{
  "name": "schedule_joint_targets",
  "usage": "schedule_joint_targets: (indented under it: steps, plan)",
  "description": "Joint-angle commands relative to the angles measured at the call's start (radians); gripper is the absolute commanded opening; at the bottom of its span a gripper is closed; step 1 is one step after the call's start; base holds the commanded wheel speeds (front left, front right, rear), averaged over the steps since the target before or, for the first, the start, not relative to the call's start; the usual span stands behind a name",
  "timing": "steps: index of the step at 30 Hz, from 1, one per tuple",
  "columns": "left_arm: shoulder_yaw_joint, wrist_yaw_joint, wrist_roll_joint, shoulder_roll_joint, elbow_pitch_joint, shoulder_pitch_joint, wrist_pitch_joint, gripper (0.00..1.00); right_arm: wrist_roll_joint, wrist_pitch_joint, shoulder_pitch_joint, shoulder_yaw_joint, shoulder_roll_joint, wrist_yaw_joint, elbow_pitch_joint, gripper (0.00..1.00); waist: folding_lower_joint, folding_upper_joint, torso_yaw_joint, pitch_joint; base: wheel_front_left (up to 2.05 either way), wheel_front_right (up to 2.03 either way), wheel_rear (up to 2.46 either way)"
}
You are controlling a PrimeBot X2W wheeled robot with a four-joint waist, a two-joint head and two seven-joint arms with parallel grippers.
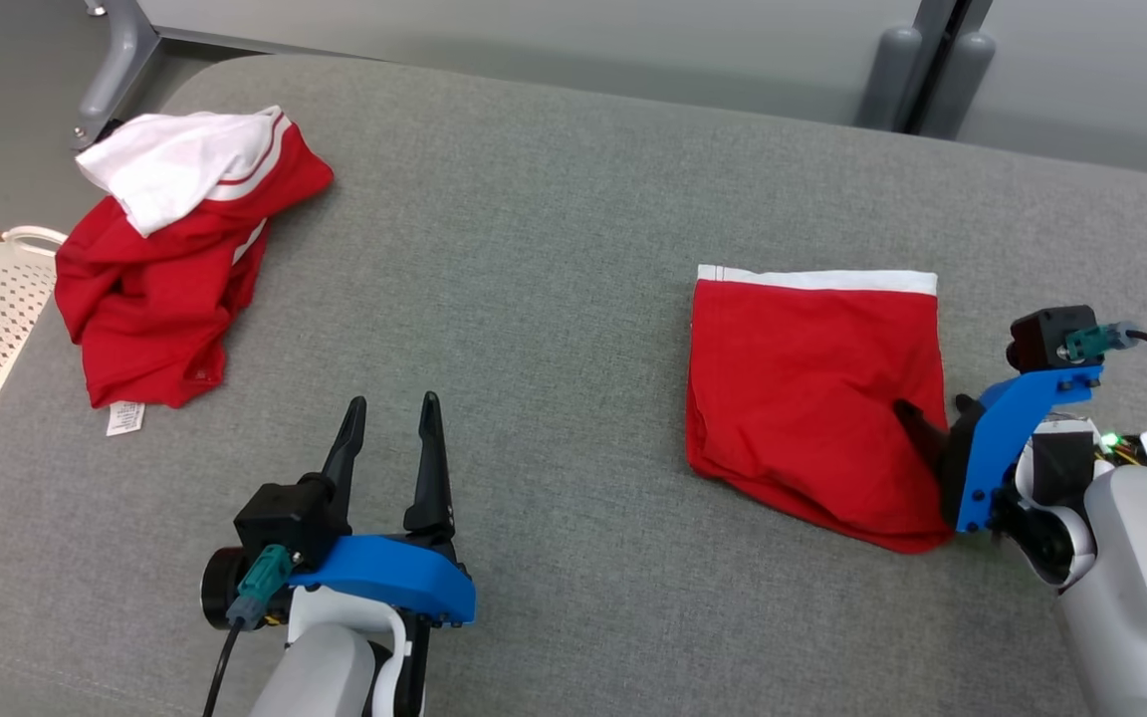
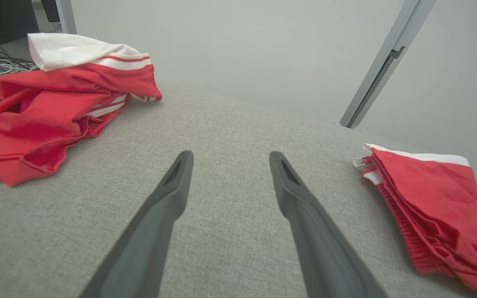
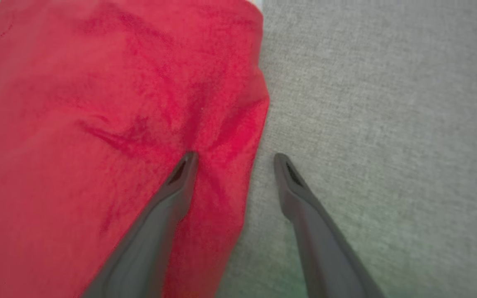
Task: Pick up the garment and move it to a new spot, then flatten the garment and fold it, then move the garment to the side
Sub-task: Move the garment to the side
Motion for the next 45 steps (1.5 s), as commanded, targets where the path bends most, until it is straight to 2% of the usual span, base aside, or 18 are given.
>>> schedule_joint_targets:
  steps: [1,2,3,10,16,22,26,30,34,38,45]
  plan:
    - [-0.001,0.002,0.002,-0.003,-0.003,-0.022,-0.005,1.00,0.000,-0.004,-0.011,0.016,-0.010,0.000,0.011,0.25,0.0000,-0.0001,-0.003,0.005,0.00,0.00,0.00]
    - [-0.003,0.001,0.005,-0.003,-0.003,-0.024,-0.005,1.00,0.000,-0.009,-0.015,0.024,-0.012,0.000,0.011,0.16,0.0000,-0.0001,-0.006,0.008,0.00,0.00,0.00]
    - [-0.005,0.000,0.007,-0.003,-0.003,-0.028,-0.005,1.00,0.002,-0.016,-0.020,0.031,-0.014,0.000,0.011,0.00,0.0000,-0.0001,-0.009,0.012,0.00,0.00,0.00]
    - [-0.033,-0.009,0.029,-0.005,-0.018,-0.042,-0.006,1.00,0.023,-0.096,-0.060,0.056,-0.034,0.000,-0.014,0.00,0.0000,-0.0001,-0.082,0.047,0.00,0.00,0.00]
    - [-0.050,-0.007,0.046,-0.001,-0.033,-0.072,-0.006,1.00,0.046,-0.145,-0.091,0.067,-0.078,0.000,-0.037,0.00,0.0000,-0.0001,-0.217,0.091,0.00,0.00,0.00]
    - [-0.050,0.002,0.066,0.032,-0.065,-0.108,0.008,1.00,0.050,-0.205,-0.109,0.029,-0.110,0.000,-0.054,0.00,0.0000,-0.0001,-0.375,0.135,0.00,0.00,0.00]
    - [-0.051,0.007,0.078,0.055,-0.098,-0.127,0.031,1.00,0.046,-0.240,-0.114,-0.006,-0.112,0.000,-0.047,0.00,0.0000,-0.0001,-0.456,0.159,0.00,0.00,0.00]
    - [-0.053,0.015,0.087,0.078,-0.129,-0.131,0.057,1.00,0.044,-0.272,-0.125,-0.022,-0.095,0.000,-0.022,0.00,0.0000,-0.0001,-0.509,0.176,0.00,0.00,0.00]
    - [-0.054,0.022,0.091,0.093,-0.159,-0.123,0.078,1.00,0.037,-0.297,-0.134,-0.030,-0.079,0.000,0.003,0.00,0.0000,-0.0001,-0.525,0.180,0.00,0.00,0.00]
    - [-0.051,0.030,0.088,0.106,-0.185,-0.114,0.090,1.00,0.019,-0.317,-0.153,-0.032,-0.077,0.000,0.042,0.00,0.0000,-0.0001,-0.513,0.179,0.00,0.00,0.00]
    - [-0.046,0.045,0.084,0.117,-0.216,-0.105,0.100,1.00,-0.031,-0.323,-0.222,-0.032,-0.138,0.000,0.116,0.00,0.0000,-0.0001,-0.461,0.185,0.00,0.00,0.00]
